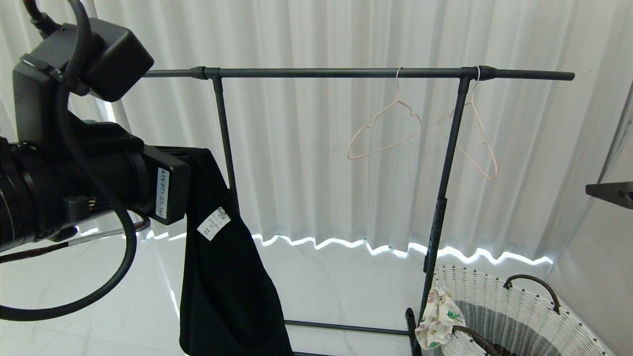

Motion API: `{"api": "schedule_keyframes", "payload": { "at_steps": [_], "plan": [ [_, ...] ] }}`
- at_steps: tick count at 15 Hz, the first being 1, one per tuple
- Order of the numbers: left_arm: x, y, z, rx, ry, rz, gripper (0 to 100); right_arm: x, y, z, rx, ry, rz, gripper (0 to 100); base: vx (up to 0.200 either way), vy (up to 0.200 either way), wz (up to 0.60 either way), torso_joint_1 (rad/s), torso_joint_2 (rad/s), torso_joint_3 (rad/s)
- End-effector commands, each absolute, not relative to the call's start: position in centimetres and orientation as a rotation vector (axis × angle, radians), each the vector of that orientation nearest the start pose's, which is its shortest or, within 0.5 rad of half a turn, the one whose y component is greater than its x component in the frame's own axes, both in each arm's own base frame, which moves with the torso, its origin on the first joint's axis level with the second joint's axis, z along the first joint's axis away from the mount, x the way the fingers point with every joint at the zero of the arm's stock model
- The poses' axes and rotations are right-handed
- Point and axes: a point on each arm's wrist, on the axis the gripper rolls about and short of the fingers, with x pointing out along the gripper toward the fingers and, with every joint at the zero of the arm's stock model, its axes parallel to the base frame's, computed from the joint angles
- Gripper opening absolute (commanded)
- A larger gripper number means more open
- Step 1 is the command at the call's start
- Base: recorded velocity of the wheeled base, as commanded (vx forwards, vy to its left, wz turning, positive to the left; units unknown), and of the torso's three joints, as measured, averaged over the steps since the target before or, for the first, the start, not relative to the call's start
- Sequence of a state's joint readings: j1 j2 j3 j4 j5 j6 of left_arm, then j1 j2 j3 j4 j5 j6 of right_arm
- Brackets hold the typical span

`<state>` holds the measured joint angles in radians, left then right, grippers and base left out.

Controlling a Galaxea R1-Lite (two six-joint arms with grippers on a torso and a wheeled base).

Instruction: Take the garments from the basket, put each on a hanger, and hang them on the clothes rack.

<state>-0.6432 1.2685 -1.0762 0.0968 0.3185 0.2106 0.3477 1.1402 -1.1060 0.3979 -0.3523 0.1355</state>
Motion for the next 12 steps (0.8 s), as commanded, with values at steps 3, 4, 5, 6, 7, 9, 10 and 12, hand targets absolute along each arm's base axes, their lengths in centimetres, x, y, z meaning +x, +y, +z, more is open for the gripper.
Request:
{"api": "schedule_keyframes", "payload": {
  "at_steps": [3,4,5,6,7,9,10,12],
  "plan": [
    [15.91,-11.03,29.71,0.352,0.224,-0.349,0,13.86,4.21,29.94,-0.018,0.407,-0.028,100,0.0,0.0,0.0,0.181,-0.46,-0.284],
    [15.84,-10.98,29.78,0.35,0.22,-0.349,0,13.86,4.21,29.94,-0.018,0.407,-0.028,100,0.0,0.0,0.0,0.193,-0.47,-0.281],
    [15.8,-10.95,29.77,0.351,0.219,-0.349,0,13.86,4.21,29.94,-0.02,0.407,-0.028,100,0.0,0.0,0.0,0.207,-0.48,-0.286],
    [15.82,-10.93,29.77,0.351,0.22,-0.348,0,13.86,4.21,29.94,-0.027,0.407,-0.025,100,0.0,0.0,0.0,0.198,-0.48,-0.286],
    [15.87,-10.85,29.81,0.35,0.219,-0.343,0,13.86,4.22,29.95,-0.034,0.406,-0.023,100,0.0,0.0,0.0,0.203,-0.48,-0.271],
    [15.87,-10.85,29.81,0.35,0.219,-0.343,0,13.97,4.25,29.96,-0.05,0.391,-0.02,100,0.0,0.0,0.0,0.217,-0.5,-0.278],
    [15.87,-10.85,29.81,0.35,0.219,-0.343,0,14.05,4.28,30.02,-0.054,0.384,-0.018,100,0.0,0.0,0.0,0.222,-0.5,-0.281],
    [15.83,-10.83,29.84,0.35,0.217,-0.343,0,14.36,4.39,30.15,-0.053,0.367,-0.016,100,0.0,0.0,0.0,0.146,-0.32,-0.181]
  ]
}}
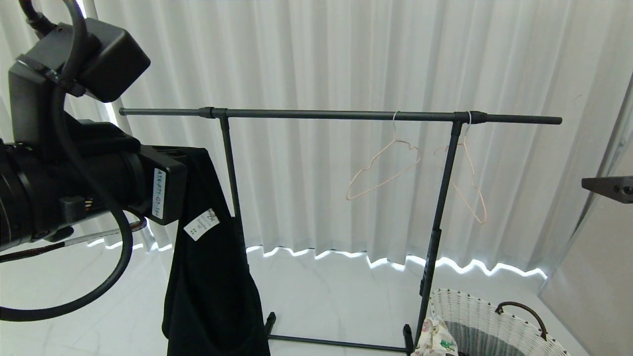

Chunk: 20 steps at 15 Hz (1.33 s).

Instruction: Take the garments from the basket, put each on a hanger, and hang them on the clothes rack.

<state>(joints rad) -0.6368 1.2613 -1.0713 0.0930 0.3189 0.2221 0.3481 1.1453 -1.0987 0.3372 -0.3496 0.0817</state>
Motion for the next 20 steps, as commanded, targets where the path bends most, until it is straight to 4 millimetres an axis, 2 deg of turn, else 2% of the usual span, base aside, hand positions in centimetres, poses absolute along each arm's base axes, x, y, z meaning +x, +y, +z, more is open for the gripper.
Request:
{"api": "schedule_keyframes", "payload": {
  "at_steps": [1,3,13,15,20],
  "plan": [
    [15.8,-10.8,29.8,0.35,0.217,-0.343,0,14.4,4.4,30.3,-0.049,0.354,-0.016,100,0.0,0.0,0.0,0.066,-0.12,-0.076],
    [15.8,-10.8,29.9,0.349,0.215,-0.343,0,14.4,4.4,30.4,-0.046,0.347,-0.014,100,0.0,0.0,0.0,0.018,-0.04,-0.021],
    [15.4,-10.7,30.1,0.346,0.204,-0.348,0,15.0,4.6,30.1,-0.052,0.364,-0.015,100,0.2,0.0,0.0,0.006,0.0,0.0],
    [15.5,-10.7,30.1,0.347,0.205,-0.348,0,15.5,4.8,29.8,-0.058,0.38,-0.015,100,0.2,0.0,0.0,0.002,0.0,0.005],
    [15.6,-10.7,30.2,0.35,0.202,-0.347,0,18.4,5.2,27.9,-0.083,0.482,-0.054,100,0.2,0.0,0.0,0.003,0.0,0.0]
  ]
}}
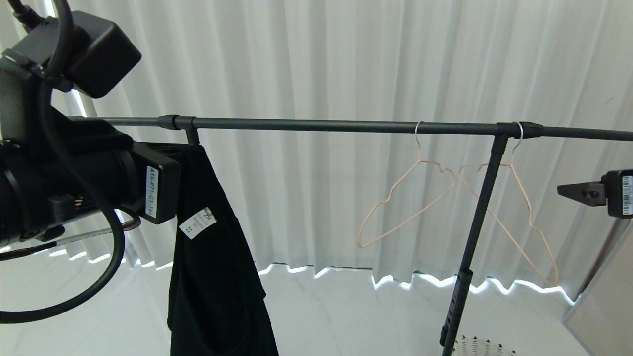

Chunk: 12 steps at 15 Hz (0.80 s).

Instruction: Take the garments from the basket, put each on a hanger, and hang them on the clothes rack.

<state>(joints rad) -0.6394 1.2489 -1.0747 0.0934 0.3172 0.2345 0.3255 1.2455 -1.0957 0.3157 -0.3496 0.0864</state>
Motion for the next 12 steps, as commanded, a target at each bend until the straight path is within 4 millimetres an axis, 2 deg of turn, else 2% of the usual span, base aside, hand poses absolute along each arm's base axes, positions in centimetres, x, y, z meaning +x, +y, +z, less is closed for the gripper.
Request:
{"api": "schedule_keyframes", "payload": {
  "at_steps": [1,5,8,10,12],
  "plan": [
    [15.6,-10.7,30.3,0.381,0.192,-0.35,0,19.3,5.4,27.3,-0.091,0.51,-0.061,100,0.0,0.0,0.0,0.0,0.0,0.0],
    [15.9,-10.9,30.6,0.401,0.13,-0.343,0,23.1,6.4,25.2,-0.092,0.547,-0.061,100,0.0,0.0,0.0,0.0,0.0,0.0],
    [16.0,-10.5,30.1,0.401,0.143,-0.326,0,24.9,6.8,23.6,-0.075,0.602,-0.062,100,0.0,0.0,0.0,0.0,0.0,0.0],
    [16.2,-10.2,30.2,0.389,0.136,-0.306,0,27.1,6.5,22.4,0.002,0.605,-0.072,100,0.0,0.0,0.0,0.0,0.0,0.0],
    [16.4,-9.9,30.2,0.388,0.139,-0.289,0,28.2,6.1,21.2,0.006,0.636,-0.099,100,0.0,0.0,0.0,0.0,0.0,0.0]
  ]
}}
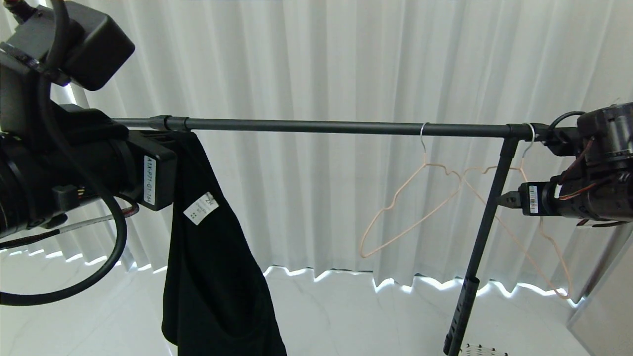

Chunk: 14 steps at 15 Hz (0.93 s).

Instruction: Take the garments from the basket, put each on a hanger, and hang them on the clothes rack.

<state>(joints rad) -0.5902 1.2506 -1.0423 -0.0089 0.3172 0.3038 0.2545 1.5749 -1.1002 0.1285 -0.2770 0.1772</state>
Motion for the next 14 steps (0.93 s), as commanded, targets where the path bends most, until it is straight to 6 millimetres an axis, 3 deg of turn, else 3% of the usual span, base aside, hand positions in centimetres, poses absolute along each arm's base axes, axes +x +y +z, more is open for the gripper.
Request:
{"api": "schedule_keyframes", "payload": {
  "at_steps": [1,7,14],
  "plan": [
    [16.4,-9.9,30.2,0.388,0.14,-0.286,0,28.4,5.9,21.0,0.007,0.642,-0.104,100,0.0,0.0,0.0,0.0,0.0,0.0],
    [16.5,-9.6,30.2,0.385,0.142,-0.275,0,30.3,4.3,19.2,0.031,0.695,-0.122,100,0.0,0.0,0.0,0.0,0.0,0.0],
    [16.5,-9.6,30.3,0.389,0.137,-0.274,0,30.5,4.2,18.8,0.044,0.712,-0.087,100,0.0,0.0,0.0,0.0,0.0,0.0]
  ]
}}
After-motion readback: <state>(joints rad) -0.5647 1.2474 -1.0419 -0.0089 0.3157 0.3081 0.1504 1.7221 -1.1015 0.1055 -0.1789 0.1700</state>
